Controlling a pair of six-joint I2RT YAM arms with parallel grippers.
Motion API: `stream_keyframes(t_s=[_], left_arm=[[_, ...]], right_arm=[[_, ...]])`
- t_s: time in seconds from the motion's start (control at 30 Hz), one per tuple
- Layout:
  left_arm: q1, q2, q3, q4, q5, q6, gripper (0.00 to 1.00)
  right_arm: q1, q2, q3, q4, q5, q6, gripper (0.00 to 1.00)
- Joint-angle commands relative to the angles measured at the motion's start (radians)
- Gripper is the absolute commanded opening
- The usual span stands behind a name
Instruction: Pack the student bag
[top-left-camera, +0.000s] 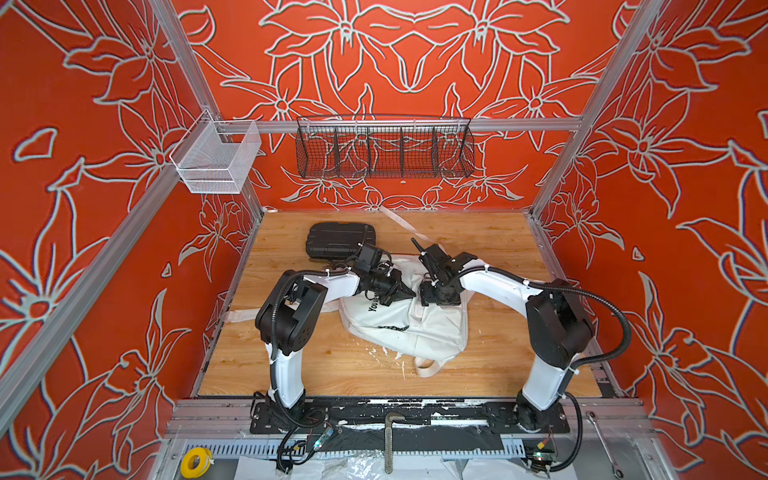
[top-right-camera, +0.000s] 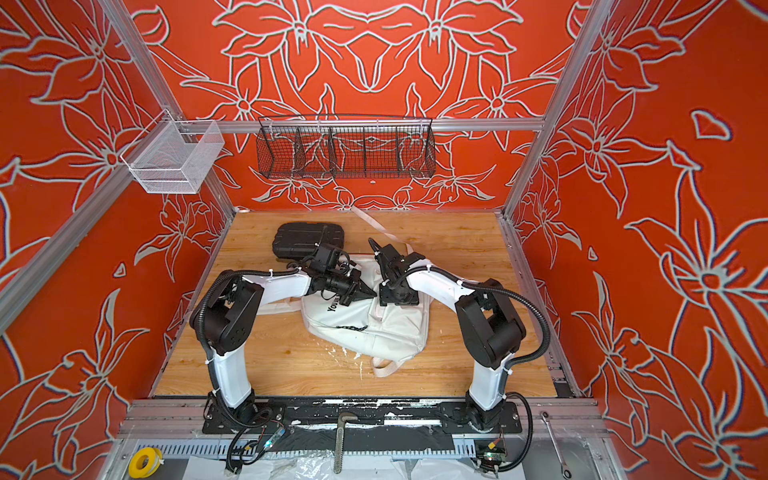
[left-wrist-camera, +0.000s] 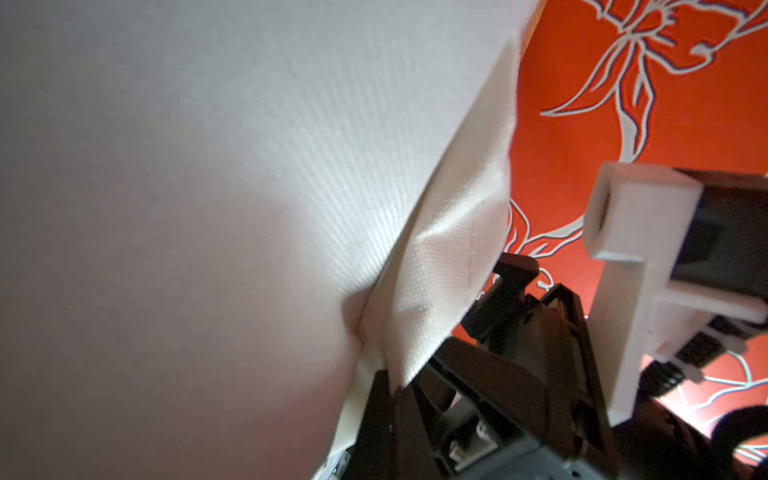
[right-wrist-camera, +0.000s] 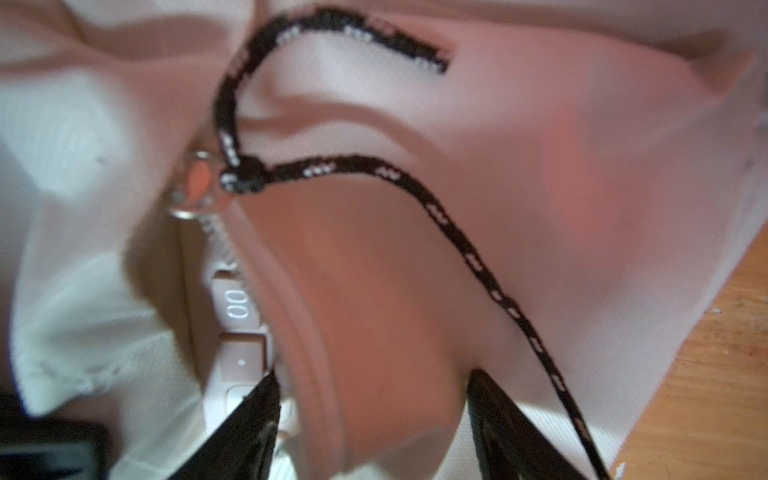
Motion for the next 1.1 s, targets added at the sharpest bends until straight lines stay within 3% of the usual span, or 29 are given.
stream_keyframes(t_s=[0.0,0.2,0.37,0.47,0.53,0.67,0.77,0.9,1.07], left_arm=[[0.003,-0.111,0.074,0.216,0.268,-0.059,0.00],[0.028,-0.117,0.087,0.192,0.293,-0.045,0.00],[0.021,-0.063,0.234,-0.349,0.198,0.369,0.00],[0.013,-0.023,0.251,-0.409,0.152,0.427,0.01],[-0.007,-0.024,0.261,-0.454,0.081,0.471,0.28],[-0.047,-0.039,0.291,-0.540,-0.032,0.535,0.44],[-0.067,-0.074,0.276,-0.583,-0.126,0.557,0.47],[-0.118,-0.107,0.248,-0.683,-0.334,0.600,0.45],[-0.152,-0.130,0.190,-0.650,-0.452,0.561,0.46]], right_arm=[[-0.024,0.122,-0.082,-0.026,0.048,0.059,0.73],[-0.071,0.122,-0.090,-0.018,0.047,0.044,0.73],[-0.048,0.131,-0.034,-0.033,0.045,0.037,0.73],[-0.043,0.122,-0.029,-0.037,0.043,0.037,0.73],[-0.042,0.118,-0.032,-0.037,0.043,0.039,0.73],[-0.041,0.101,-0.044,-0.034,0.045,0.050,0.73],[-0.040,0.083,-0.045,-0.032,0.039,0.057,0.74],[-0.044,0.044,-0.065,0.018,-0.021,0.062,0.74],[-0.044,-0.039,-0.118,0.117,-0.093,0.051,0.73]])
